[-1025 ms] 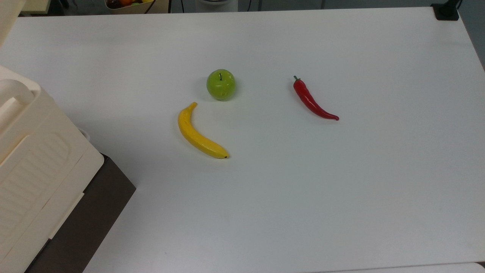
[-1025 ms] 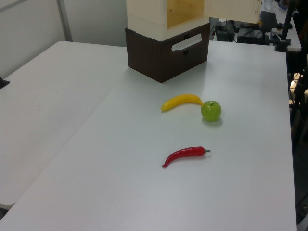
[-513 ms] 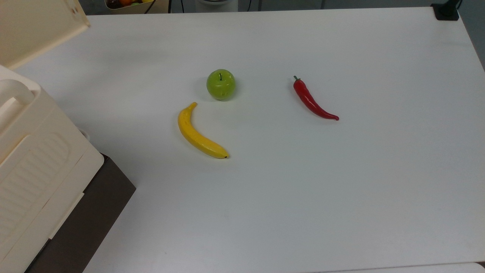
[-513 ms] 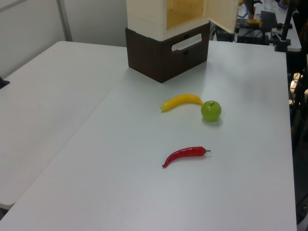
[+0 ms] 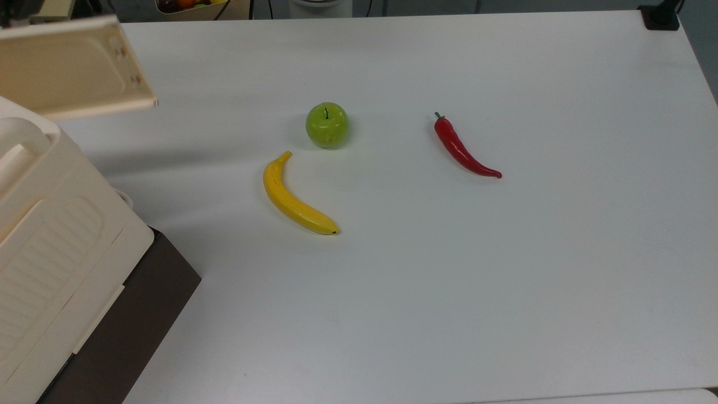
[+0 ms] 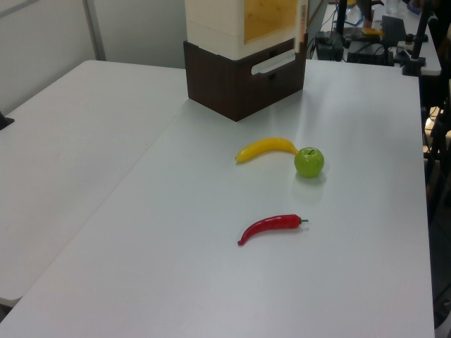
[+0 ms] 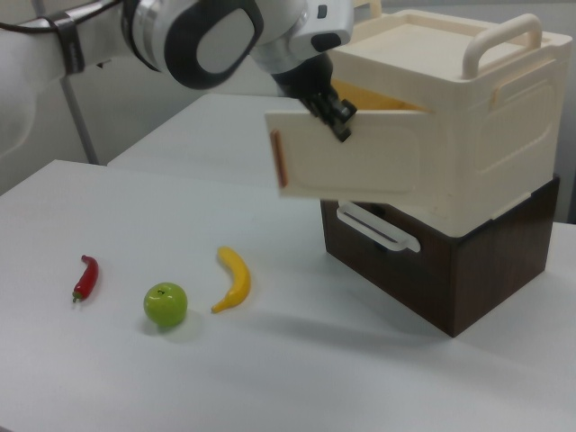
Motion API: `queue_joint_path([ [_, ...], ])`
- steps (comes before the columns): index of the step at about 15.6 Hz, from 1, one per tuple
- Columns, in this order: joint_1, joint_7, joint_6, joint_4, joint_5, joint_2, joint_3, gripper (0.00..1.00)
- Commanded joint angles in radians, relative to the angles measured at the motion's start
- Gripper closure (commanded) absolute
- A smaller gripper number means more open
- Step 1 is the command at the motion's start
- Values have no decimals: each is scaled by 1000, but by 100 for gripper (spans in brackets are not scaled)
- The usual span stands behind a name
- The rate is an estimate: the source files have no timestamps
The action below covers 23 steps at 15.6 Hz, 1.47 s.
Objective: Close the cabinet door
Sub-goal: 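Push the door with the gripper, swinging it shut against the cabinet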
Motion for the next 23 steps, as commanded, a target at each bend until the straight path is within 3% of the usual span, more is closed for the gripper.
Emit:
queue_joint_path([
  [1, 1, 42, 145, -5, 22, 31, 12, 99],
  [3, 1, 42, 205, -6, 22, 46, 15, 99],
  [15, 18, 41, 225, -11, 19, 58, 27, 99],
  [18, 16, 42, 326, -15, 20, 66, 43, 99],
  [23, 13, 41, 363, -12, 19, 81, 43, 98],
])
